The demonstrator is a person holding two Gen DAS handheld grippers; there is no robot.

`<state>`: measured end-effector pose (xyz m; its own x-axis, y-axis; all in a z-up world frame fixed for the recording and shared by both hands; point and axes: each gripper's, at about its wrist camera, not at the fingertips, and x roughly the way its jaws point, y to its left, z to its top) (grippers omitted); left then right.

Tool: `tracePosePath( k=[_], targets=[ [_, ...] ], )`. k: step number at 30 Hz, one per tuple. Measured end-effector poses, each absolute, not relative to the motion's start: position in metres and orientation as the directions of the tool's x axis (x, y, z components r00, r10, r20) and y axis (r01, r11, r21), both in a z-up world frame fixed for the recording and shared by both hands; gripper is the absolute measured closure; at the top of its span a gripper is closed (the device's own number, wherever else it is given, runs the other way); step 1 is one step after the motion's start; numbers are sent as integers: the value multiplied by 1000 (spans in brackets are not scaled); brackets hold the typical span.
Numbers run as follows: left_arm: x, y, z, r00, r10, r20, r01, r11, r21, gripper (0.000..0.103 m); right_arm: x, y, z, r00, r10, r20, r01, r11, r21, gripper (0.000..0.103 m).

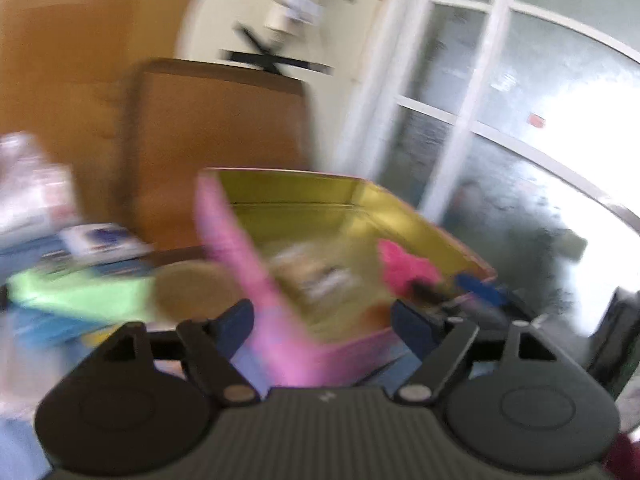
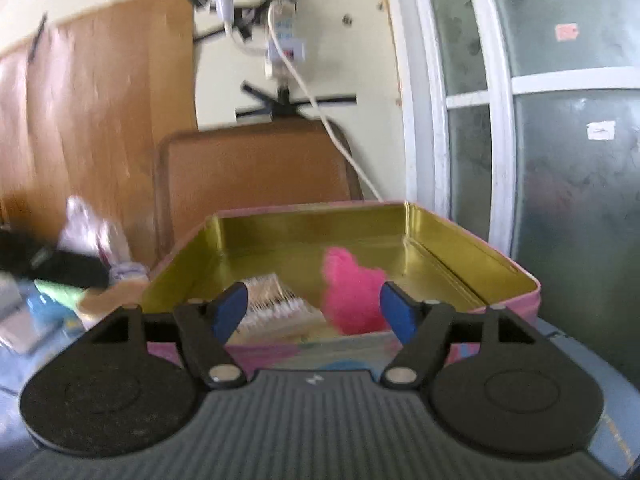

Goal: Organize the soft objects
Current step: 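Carry the pink toy into the pink tin and open the right gripper, then reach the right gripper to the green cloth and pinch it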

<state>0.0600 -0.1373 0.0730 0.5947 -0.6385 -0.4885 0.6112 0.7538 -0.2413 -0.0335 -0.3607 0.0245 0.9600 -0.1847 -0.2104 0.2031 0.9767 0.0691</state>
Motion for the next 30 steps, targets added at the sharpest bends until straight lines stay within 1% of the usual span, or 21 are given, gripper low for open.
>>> tracePosePath(
  k=[2,4,7,9,12,14,15,16,17,19,20,21,22,23,25,30],
  targets=[
    [55,-97,64,643,-578,-502,534,809,-246,24,-38,-350,27,975,-144,-167,157,985,69,28],
    [52,-54,51,682,-499,-535,425,865,-266,24,-36,-332,31,987,-76,-143,84,995,53,29],
    [47,2,35,731,-381,-566,265,923,-279,24,-26,-302,35,985,64,-163,-61,998,23,31],
    [41,35,24,763,-291,-578,164,951,-262,24,-16,-280,36,968,153,-197,-155,988,3,34],
    [31,67,9,782,-215,-584,72,964,-258,24,8,-248,41,929,267,-257,-282,959,-23,34],
    [31,79,0,786,-200,-586,45,962,-268,25,32,-224,47,904,311,-294,-347,934,-79,34],
    [27,84,-1,796,-213,-567,52,957,-287,24,41,-211,48,893,316,-321,-368,923,-112,34],
    [25,87,0,802,-230,-552,62,950,-306,24,56,-201,49,879,318,-354,-387,911,-142,34],
    [24,88,1,810,-230,-539,66,950,-306,22,70,-189,48,859,317,-401,-410,896,-170,36],
    [22,86,2,819,-235,-523,81,951,-300,22,90,-169,43,837,288,-466,-429,874,-229,36],
    [22,85,2,822,-248,-513,97,948,-303,22,99,-160,39,827,268,-494,-438,859,-266,38],
    [20,86,3,827,-258,-500,109,945,-308,21,105,-151,35,823,246,-511,-440,845,-303,56],
    [19,86,4,831,-268,-487,116,941,-319,22,107,-145,30,824,221,-522,-437,834,-337,72],
    [16,88,5,834,-277,-478,120,935,-334,22,109,-141,26,820,203,-536,-437,827,-355,100],
    [16,95,3,832,-303,-465,122,917,-379,21,104,-139,26,816,214,-537,-438,835,-333,99],
    [23,113,-4,814,-364,-453,108,861,-498,21,41,-128,30,742,419,-523,-571,803,-168,99]
  ],
)
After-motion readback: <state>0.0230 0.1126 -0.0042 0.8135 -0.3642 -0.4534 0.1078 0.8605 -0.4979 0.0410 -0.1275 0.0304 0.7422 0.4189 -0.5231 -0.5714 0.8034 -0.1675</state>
